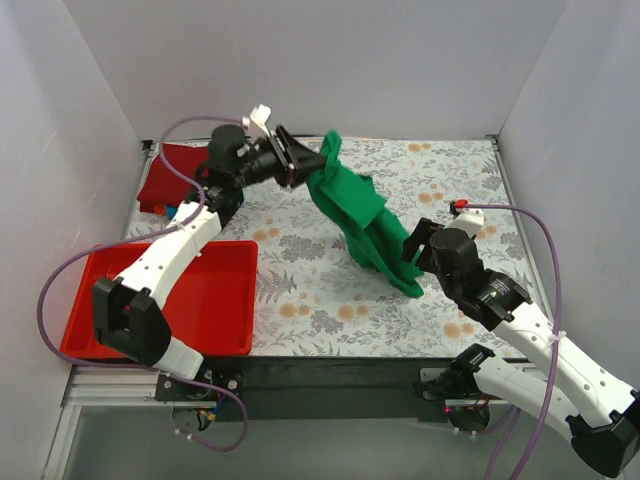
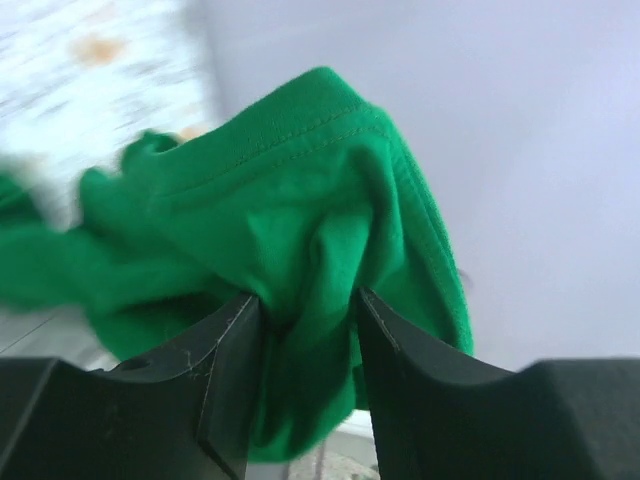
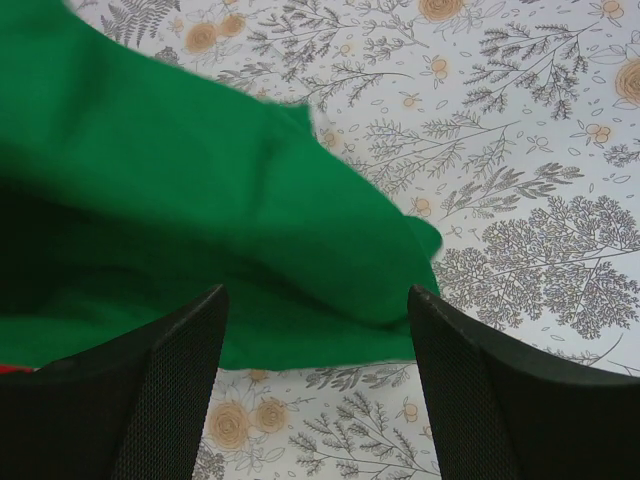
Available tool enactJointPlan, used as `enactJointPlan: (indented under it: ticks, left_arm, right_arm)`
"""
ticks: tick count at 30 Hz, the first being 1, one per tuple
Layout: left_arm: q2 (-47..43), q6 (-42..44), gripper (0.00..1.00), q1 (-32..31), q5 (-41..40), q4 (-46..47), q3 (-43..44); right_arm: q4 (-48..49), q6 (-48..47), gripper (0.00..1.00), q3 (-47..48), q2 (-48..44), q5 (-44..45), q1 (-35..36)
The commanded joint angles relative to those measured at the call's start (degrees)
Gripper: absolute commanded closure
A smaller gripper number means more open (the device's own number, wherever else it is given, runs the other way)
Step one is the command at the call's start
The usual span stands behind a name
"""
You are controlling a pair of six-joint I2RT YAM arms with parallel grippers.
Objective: Fold and stack the t-shirts
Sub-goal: Move the tshirt to the center of the board, then flatten the tshirt out
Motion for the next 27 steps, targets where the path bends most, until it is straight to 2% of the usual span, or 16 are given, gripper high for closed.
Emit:
enactJointPlan:
  ticks: [1, 2, 6, 9, 12, 16, 20, 23, 25, 27]
  left_arm:
    - [2.27, 9.27, 0.60, 0.15, -10.67, -17.72, -6.57]
    - [2.98, 13.74, 0.60, 0.15, -12.10, -23.50, -7.53]
    - [1.76, 21.14, 0.60, -0.81, -20.54, -31.89, -9.39]
    - [-0.78, 24.32, 0.62, -1.95, -26.16, -36.91, -10.52]
    - [-3.07, 24.42, 0.62, -2.92, -26.79, -38.32, -14.29]
    - [-4.66, 21.09, 0.62, -5.99, -25.39, -36.66, -20.88]
    - [-4.92, 16.61, 0.62, -7.93, -21.53, -30.52, -27.22]
    - [-4.84, 11.42, 0.63, -8.02, -14.33, -21.30, -31.27]
    - [-4.05, 9.57, 0.63, -8.54, -12.65, -16.99, -31.98]
    - [-2.47, 9.47, 0.63, -8.64, -12.82, -16.88, -30.49]
  right_arm:
    - [0.20, 0.93, 0.21, -0.89, -1.11, 1.62, -0.18]
    - [0.11, 0.93, 0.21, -0.98, -1.20, 1.53, -0.18]
    - [-0.86, 1.02, 0.21, -2.21, -0.85, 0.57, -0.35]
    - [-0.77, 2.86, 0.21, -3.97, 0.90, -1.97, -0.96]
    - [0.20, 4.45, 0.21, -5.73, 4.33, -6.27, -2.19]
    - [1.34, 5.07, 0.21, -6.96, 8.02, -9.28, -3.86]
    - [2.74, 4.71, 0.21, -9.85, 8.65, -13.13, -8.25]
    - [7.90, 3.41, 0.21, -14.68, 5.85, -23.04, -14.22]
    - [9.95, 3.13, 0.22, -17.67, 4.61, -25.62, -18.36]
    - [12.58, 1.73, 0.22, -19.00, 4.42, -30.01, -22.22]
